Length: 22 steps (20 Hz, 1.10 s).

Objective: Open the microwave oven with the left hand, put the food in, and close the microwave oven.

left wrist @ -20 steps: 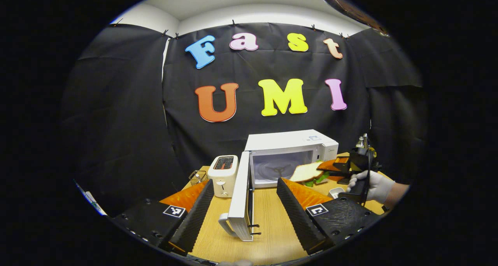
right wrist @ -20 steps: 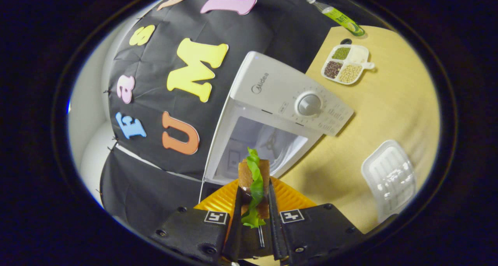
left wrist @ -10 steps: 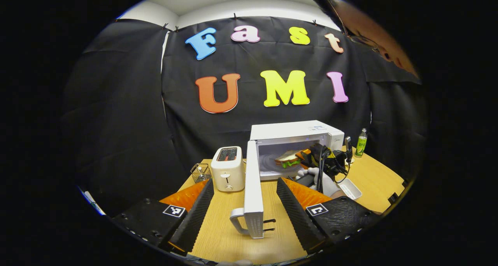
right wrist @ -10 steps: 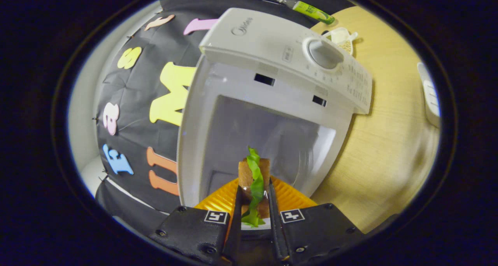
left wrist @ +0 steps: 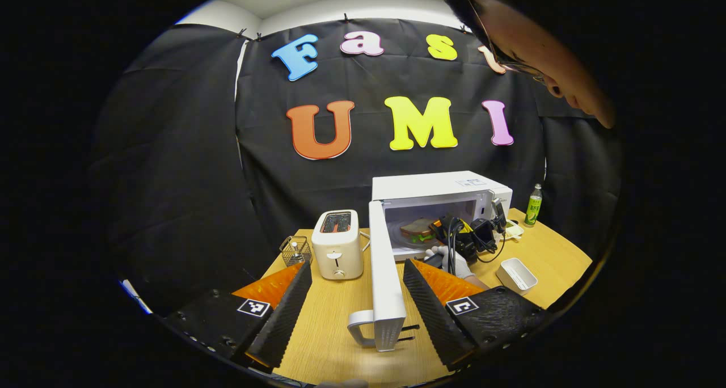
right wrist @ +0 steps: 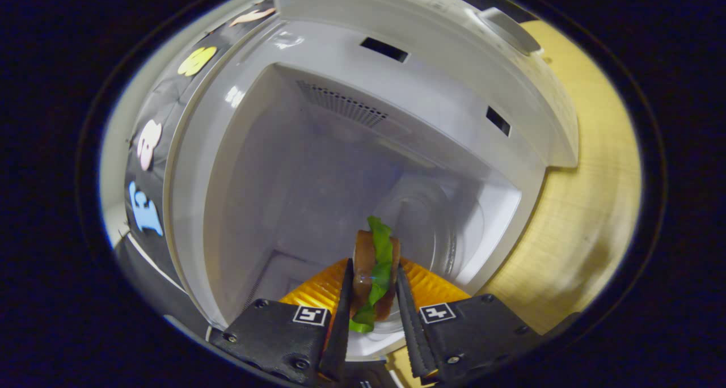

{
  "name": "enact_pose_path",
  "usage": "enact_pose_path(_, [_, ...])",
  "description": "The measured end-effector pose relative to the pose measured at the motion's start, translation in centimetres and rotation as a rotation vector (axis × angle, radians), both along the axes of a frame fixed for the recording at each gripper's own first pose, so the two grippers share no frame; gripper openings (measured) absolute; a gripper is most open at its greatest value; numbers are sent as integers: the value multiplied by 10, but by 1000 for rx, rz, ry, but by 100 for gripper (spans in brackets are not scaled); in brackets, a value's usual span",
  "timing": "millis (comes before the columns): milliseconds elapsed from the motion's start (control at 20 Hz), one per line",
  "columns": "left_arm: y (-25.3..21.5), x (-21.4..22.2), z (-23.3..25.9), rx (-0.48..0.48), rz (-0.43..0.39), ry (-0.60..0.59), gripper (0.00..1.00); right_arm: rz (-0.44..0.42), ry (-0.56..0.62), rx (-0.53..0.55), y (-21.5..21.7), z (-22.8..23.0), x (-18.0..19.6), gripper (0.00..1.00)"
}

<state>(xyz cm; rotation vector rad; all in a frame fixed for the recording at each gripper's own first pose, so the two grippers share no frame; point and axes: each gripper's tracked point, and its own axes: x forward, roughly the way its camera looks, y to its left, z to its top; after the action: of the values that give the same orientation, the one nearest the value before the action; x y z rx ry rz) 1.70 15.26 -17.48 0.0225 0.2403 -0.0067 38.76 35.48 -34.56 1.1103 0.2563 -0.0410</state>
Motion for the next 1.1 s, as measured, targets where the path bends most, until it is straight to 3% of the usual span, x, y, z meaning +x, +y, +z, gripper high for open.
enact_pose_path(50, [2,1,-2,-5,2,1,96,-3,9,-39,-2,-4,-1,35])
enact_pose_path(150, [-1,5,-1,-18,-4,6,97,13,-14,-134,-4,2,-3,55])
enact_pose_path(200, [-1,6,2,-20,-6,2,97,33,-4,-199,-5,1,-6,46])
enact_pose_path(250, [-1,7,5,-20,-6,-10,97,56,17,-264,-4,-3,-8,64])
enact_pose_path(300, [-2,7,9,-17,-8,-21,97,70,17,-332,-7,-4,-8,65])
enact_pose_path(350, [-2,8,8,-13,-10,-24,96,78,23,-379,-7,-3,-11,82])
enact_pose_path(450, [-3,7,8,-3,-8,-28,97,72,23,-454,-17,-1,-16,96])
enact_pose_path(500, [-3,6,9,-4,-9,-30,96,67,31,-489,-23,2,-20,89])
enact_pose_path(550, [-4,6,12,-7,-9,-36,96,68,27,-536,-29,3,-23,89])
enact_pose_path(600, [-4,6,14,-10,-10,-41,97,79,28,-553,-29,4,-26,100])
enact_pose_path(650, [-3,5,14,-9,-7,-45,96,94,29,-544,-28,5,-30,89])
enact_pose_path(750, [-3,4,16,-7,-3,-50,96,109,23,-560,-32,11,-38,90])
enact_pose_path(800, [-4,3,17,-9,-2,-52,96,117,20,-579,-35,17,-45,100])
enact_pose_path(850, [-3,3,19,-9,0,-56,96,127,13,-605,-37,22,-52,100])
enact_pose_path(900, [-2,1,23,-5,3,-62,96,137,9,-618,-41,30,-62,91])
enact_pose_path(950, [-3,-1,26,-3,2,-68,96,148,-2,-622,-46,41,-72,91])
enact_pose_path(1000, [-3,-3,30,-1,0,-77,96,157,-20,-641,-51,55,-83,100])
enact_pose_path(1100, [-2,-6,37,9,-5,-88,97,171,-42,-688,-69,83,-102,100])
